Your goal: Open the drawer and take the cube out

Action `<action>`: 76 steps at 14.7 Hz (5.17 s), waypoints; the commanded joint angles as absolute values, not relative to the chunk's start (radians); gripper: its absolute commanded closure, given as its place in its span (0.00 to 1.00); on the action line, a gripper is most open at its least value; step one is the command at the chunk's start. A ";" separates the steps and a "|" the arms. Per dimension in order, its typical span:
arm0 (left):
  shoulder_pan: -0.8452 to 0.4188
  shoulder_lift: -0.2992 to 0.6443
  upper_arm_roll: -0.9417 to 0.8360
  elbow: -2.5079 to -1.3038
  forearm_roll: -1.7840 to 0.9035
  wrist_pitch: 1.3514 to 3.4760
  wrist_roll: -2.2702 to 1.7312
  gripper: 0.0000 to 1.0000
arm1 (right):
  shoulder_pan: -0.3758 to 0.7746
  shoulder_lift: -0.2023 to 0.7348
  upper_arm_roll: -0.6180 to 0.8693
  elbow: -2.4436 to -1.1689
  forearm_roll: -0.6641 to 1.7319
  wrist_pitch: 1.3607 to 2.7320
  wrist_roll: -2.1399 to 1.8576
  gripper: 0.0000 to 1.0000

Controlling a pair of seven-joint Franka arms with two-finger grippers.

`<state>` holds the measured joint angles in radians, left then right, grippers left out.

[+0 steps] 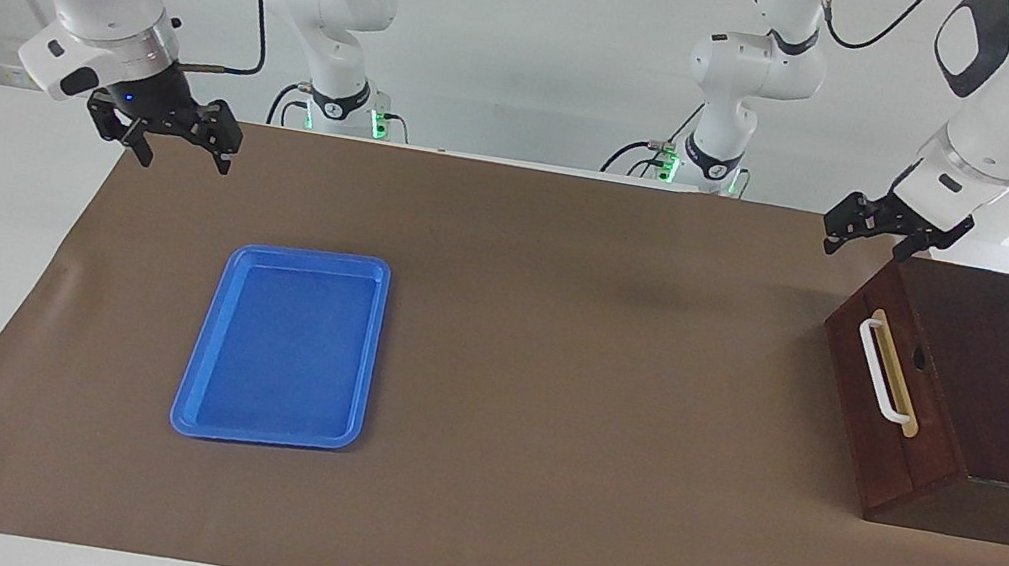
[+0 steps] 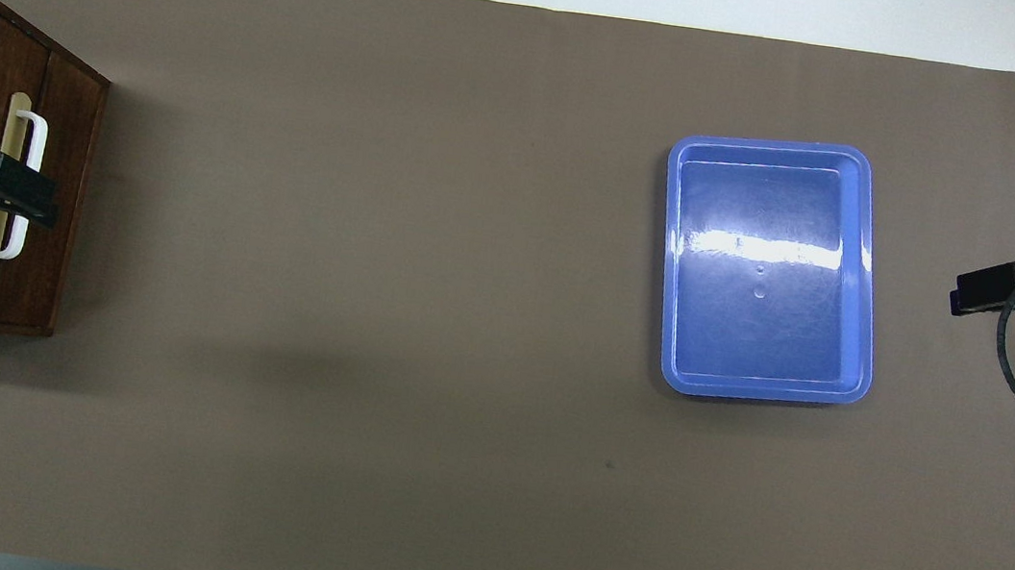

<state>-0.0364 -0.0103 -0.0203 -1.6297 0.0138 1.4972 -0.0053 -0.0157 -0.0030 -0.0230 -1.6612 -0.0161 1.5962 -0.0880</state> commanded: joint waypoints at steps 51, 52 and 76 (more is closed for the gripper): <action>-0.252 0.209 -0.028 -2.008 0.387 2.287 -0.319 0.00 | -0.015 -0.029 -0.018 -1.695 -0.023 1.606 -0.110 0.00; -0.250 0.207 -0.028 -2.006 0.387 2.278 -0.319 0.00 | -0.015 -0.032 -0.018 -1.701 -0.018 1.595 -0.144 0.00; 0.060 -0.009 -0.006 -1.985 0.178 2.043 -0.899 0.00 | 0.357 -0.154 -0.017 -2.126 0.710 1.881 -1.293 0.00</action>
<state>0.0527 0.0599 -0.0018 -1.8735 0.1679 1.9625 -0.8244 0.3603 -0.1847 -0.0092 -2.1115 0.6222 1.8540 -1.1523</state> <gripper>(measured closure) 0.000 0.000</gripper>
